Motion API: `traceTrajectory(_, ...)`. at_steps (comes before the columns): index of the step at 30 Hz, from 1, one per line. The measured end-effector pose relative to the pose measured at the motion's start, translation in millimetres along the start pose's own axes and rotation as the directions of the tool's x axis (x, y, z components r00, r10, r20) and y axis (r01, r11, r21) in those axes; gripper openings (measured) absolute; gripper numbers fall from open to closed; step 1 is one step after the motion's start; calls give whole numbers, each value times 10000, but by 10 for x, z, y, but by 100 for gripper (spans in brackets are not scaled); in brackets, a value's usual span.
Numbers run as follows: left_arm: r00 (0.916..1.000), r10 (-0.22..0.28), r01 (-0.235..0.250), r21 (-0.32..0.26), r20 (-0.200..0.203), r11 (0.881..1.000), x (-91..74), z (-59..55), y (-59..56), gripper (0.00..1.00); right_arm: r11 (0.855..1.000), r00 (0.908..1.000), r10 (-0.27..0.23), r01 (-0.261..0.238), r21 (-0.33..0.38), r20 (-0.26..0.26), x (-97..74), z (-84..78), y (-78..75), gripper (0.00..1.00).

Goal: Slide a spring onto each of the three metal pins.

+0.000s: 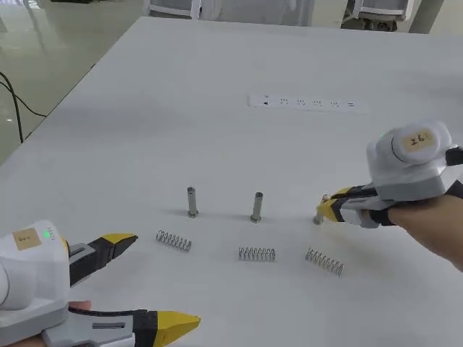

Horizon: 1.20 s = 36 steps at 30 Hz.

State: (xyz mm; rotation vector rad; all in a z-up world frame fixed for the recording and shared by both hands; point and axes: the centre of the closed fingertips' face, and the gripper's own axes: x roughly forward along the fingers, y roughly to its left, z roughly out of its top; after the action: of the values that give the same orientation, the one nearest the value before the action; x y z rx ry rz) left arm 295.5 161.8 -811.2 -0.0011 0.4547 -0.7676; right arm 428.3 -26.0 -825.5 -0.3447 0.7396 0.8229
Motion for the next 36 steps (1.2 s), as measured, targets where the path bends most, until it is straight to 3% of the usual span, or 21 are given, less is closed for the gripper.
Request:
traceTrajectory(14, 9999, 107, -106, -43, 72, 9999, -15, 7, 16, 91, 9994, 9997, 176, -171, 287, -180, -67, -191, 30, 12)
traceTrajectory(25, 9998, 129, -130, 67, 120, 9999, -20, 45, -7, 91, 9982, 9980, 551, -558, 225, 303, -276, -209, 194, 13)
traceTrajectory(30, 9999, 91, -93, 128, 113, 9999, -13, 57, -28, 91, 9955, 9957, 914, -918, -230, -163, -296, -378, 344, 14)
traceTrajectory(36, 9999, 62, -64, 202, 107, 9998, -12, 73, -43, 90, 9900, 9905, 1283, -1309, -534, -504, -271, -467, 459, 14)
